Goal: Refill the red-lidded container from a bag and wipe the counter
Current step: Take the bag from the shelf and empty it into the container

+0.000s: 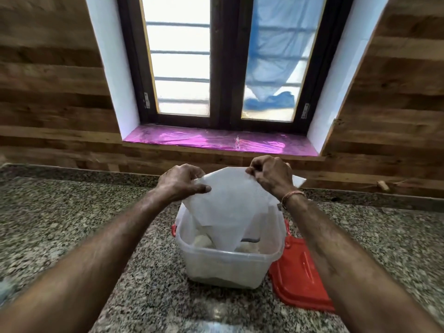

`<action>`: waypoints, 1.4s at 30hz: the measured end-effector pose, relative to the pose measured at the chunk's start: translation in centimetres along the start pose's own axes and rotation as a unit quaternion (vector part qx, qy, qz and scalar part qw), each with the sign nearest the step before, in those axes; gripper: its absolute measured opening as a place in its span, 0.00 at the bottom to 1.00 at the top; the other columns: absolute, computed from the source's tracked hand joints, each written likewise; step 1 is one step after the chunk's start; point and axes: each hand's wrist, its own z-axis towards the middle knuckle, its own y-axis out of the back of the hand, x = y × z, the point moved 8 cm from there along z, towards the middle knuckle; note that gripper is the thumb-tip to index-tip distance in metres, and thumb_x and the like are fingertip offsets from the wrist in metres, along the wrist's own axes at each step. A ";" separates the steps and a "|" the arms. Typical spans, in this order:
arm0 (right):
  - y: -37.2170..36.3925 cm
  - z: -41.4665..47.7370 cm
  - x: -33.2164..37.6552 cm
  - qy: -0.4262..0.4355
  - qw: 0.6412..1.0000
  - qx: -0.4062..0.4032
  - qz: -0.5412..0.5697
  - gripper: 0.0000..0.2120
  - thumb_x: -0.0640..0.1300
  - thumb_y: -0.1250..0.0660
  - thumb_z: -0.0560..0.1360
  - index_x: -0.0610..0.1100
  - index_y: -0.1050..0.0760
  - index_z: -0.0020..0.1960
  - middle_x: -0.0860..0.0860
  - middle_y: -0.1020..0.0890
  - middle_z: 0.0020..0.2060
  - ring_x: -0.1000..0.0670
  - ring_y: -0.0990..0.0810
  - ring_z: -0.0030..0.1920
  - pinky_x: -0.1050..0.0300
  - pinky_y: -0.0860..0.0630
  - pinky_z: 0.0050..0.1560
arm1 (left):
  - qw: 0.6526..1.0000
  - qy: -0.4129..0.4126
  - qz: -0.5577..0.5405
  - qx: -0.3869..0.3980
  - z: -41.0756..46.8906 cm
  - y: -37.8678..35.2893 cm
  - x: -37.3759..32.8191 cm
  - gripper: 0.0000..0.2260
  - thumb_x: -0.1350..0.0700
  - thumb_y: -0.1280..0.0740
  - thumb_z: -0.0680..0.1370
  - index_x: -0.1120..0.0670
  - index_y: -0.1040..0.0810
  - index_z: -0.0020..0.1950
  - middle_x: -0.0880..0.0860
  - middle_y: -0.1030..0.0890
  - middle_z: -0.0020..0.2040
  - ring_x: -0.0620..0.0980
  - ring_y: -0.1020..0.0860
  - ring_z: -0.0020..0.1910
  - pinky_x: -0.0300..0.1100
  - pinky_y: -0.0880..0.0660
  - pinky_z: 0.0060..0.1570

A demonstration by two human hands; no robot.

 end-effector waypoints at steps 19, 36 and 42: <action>-1.8 0.2 0.9 0.008 0.996 0.086 0.032 0.12 0.56 0.27 0.76 0.53 0.22 0.37 0.58 0.19 0.34 0.53 0.20 0.40 0.59 0.30 0.41 | 0.879 0.038 -0.454 -0.140 -0.3 -0.9 2.5 0.06 0.66 0.28 0.76 0.57 0.14 0.44 0.57 0.14 0.39 0.51 0.20 0.35 0.41 0.24 0.34; -1.5 0.4 -1.2 0.006 0.990 0.076 0.118 0.09 0.51 0.29 0.79 0.49 0.18 0.41 0.59 0.21 0.33 0.59 0.26 0.34 0.61 0.32 0.36 | 0.967 -0.087 0.016 -0.238 -2.2 -0.1 0.5 0.39 0.39 0.32 0.78 0.51 0.44 0.83 0.58 0.47 0.83 0.63 0.33 0.76 0.58 0.24 0.60; -1.6 0.7 -1.4 0.016 0.984 0.099 0.147 0.10 0.50 0.30 0.79 0.49 0.19 0.40 0.55 0.18 0.35 0.55 0.24 0.36 0.56 0.27 0.39 | 0.977 -0.044 -0.136 -0.161 -2.5 -1.9 1.8 0.39 0.43 0.28 0.77 0.43 0.46 0.82 0.51 0.21 0.68 0.53 0.18 0.58 0.49 0.22 0.55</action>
